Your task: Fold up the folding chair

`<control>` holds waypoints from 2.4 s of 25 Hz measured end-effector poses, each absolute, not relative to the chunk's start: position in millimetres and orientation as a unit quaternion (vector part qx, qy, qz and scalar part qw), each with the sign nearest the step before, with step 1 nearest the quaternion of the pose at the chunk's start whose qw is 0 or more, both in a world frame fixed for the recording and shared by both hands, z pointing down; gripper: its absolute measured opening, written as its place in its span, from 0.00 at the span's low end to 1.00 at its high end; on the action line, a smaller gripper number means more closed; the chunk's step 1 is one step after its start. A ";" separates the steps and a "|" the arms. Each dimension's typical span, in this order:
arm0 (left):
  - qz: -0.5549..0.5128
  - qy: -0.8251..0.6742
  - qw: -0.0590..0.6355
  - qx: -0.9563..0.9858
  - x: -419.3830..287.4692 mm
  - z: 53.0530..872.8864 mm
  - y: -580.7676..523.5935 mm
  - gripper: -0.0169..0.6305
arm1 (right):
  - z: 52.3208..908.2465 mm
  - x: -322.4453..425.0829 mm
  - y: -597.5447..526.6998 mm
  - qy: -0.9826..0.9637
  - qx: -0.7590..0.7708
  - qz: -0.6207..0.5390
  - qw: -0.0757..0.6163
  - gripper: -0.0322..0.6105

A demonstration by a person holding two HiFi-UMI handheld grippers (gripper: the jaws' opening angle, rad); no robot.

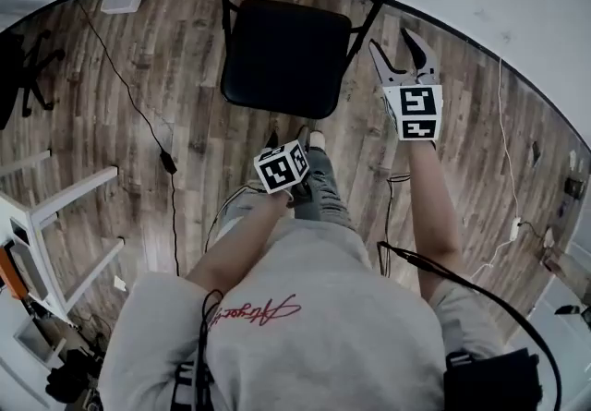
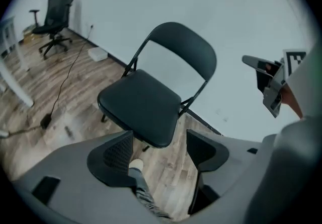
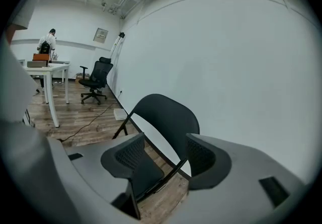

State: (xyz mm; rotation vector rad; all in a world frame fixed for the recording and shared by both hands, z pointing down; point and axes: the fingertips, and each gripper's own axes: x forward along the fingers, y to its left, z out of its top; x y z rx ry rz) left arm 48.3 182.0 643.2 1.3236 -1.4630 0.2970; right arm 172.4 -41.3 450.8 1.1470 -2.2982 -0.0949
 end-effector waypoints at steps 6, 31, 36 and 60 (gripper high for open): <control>0.026 -0.647 0.660 0.381 41.7 744.1 161.3 0.54 | 493.2 199.2 -110.7 -0.849 0.436 -0.043 0.295 0.42; -0.064 -0.486 0.755 0.436 66.8 867.4 135.6 0.71 | 529.0 177.3 -251.3 -0.862 0.232 -0.033 0.450 0.49; -0.058 -0.419 0.774 0.470 73.1 875.3 131.7 0.76 | 541.4 165.6 -256.5 -0.869 0.143 0.057 0.471 0.49; -0.139 -0.416 0.787 0.434 75.9 791.2 85.5 0.59 | 476.4 121.2 -242.6 -0.871 0.191 -0.016 0.453 0.49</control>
